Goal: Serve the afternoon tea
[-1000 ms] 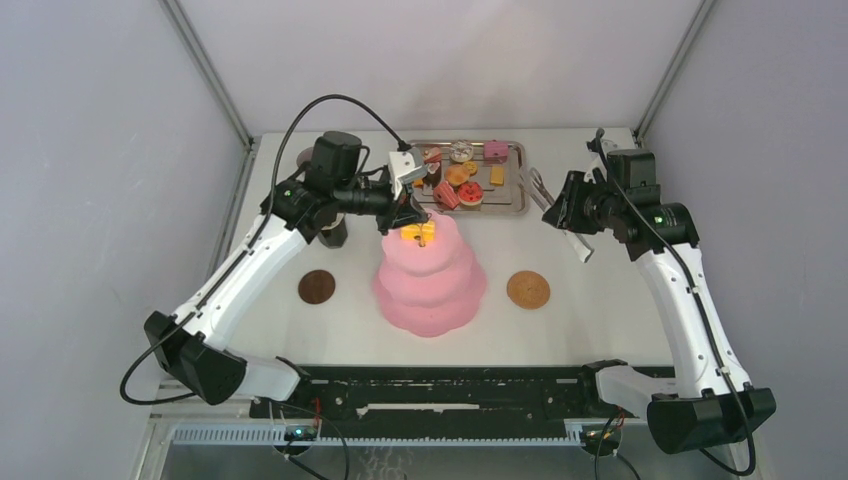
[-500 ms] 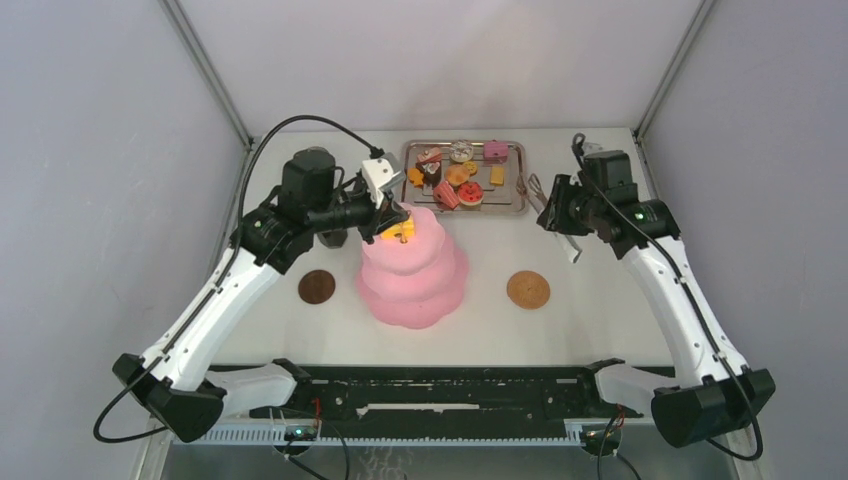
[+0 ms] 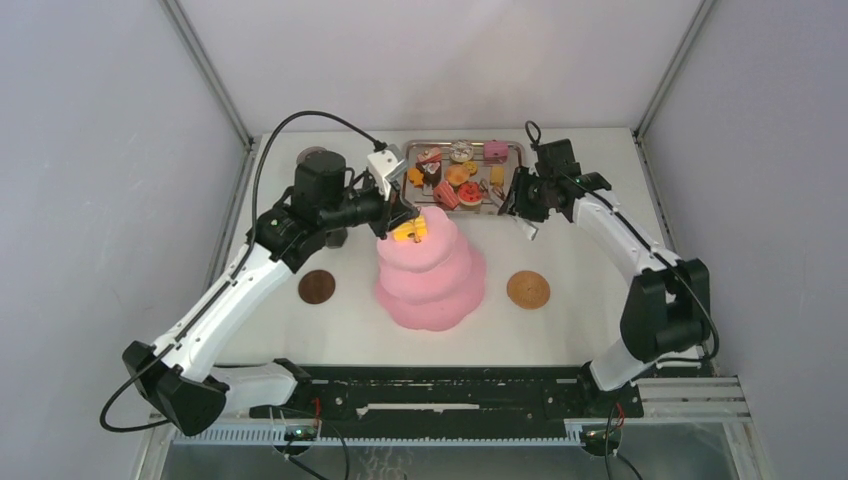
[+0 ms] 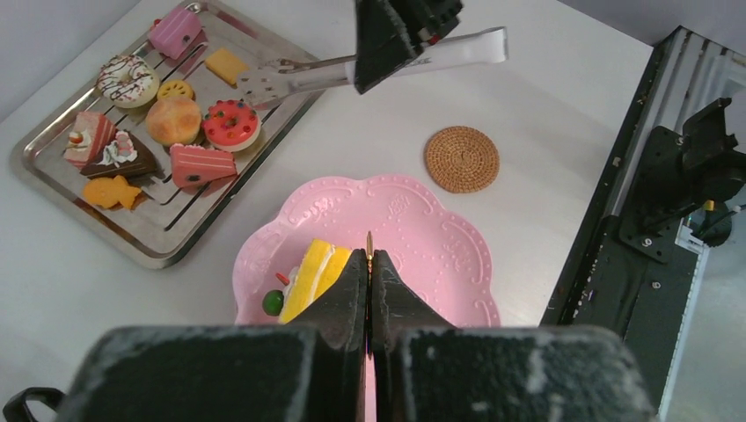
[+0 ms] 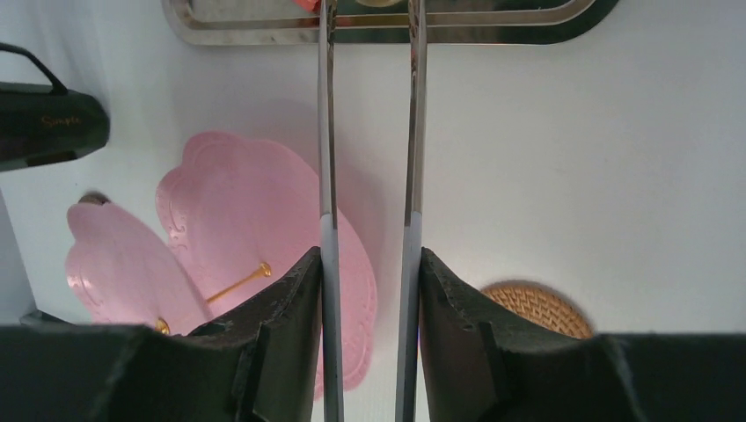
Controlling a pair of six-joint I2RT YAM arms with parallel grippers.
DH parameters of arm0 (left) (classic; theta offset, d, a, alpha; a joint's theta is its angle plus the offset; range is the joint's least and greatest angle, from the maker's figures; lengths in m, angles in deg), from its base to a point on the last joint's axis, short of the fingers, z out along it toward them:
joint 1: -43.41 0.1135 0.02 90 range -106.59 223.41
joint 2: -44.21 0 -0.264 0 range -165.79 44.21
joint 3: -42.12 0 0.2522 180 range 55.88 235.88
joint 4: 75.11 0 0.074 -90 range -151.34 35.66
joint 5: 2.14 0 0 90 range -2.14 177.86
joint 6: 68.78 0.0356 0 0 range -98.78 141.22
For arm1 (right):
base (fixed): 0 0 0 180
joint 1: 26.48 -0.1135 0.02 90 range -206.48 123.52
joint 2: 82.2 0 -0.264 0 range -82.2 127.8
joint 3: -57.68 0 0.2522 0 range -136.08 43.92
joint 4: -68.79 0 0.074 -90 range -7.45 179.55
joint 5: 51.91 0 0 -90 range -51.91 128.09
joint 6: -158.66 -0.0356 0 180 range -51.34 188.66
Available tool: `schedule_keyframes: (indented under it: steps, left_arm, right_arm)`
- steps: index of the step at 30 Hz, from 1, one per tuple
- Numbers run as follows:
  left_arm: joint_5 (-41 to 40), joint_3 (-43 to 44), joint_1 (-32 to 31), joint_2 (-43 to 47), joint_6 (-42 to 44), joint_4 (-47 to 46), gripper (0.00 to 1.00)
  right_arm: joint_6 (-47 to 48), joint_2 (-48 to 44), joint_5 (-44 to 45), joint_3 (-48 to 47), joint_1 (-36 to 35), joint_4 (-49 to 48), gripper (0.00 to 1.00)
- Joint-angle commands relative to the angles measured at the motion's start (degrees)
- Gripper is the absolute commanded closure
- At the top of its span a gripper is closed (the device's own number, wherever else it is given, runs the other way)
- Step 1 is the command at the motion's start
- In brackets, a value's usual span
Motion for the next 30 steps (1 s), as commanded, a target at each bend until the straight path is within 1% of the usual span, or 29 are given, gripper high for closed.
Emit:
schedule_keyframes:
  steps: [1, 6, 9, 14, 22, 30]
  left_arm:
    - [3.09, 1.41, -0.76, -0.39, -2.81, -7.33, 0.98]
    - [2.04, 2.31, -1.11, -1.60, -2.14, -5.61, 0.97]
    - [1.89, 3.39, -1.29, -2.24, -1.05, -3.18, 1.00]
    - [0.81, 4.21, -1.37, -1.42, 1.24, 0.67, 1.00]
    - [0.01, 4.22, -1.37, 0.31, 1.71, 1.33, 1.00]
    - [-0.18, 4.99, -1.44, 0.08, 1.92, 2.23, 1.00]
  right_arm:
    - [-5.07, 2.06, -3.48, -1.08, 1.18, -9.18, 0.52]
    - [-7.12, 5.13, -3.40, -1.44, 2.50, -11.45, 0.51]
    - [-7.94, 6.70, -3.92, -1.44, 3.18, -12.58, 0.50]
    - [-8.65, 9.23, -6.75, -2.09, 4.49, -13.63, 0.50]
    - [-9.84, 12.72, -10.90, -3.05, 4.61, -15.05, 0.50]
    - [-10.54, 12.78, -13.46, -2.95, 4.61, -15.86, 0.50]
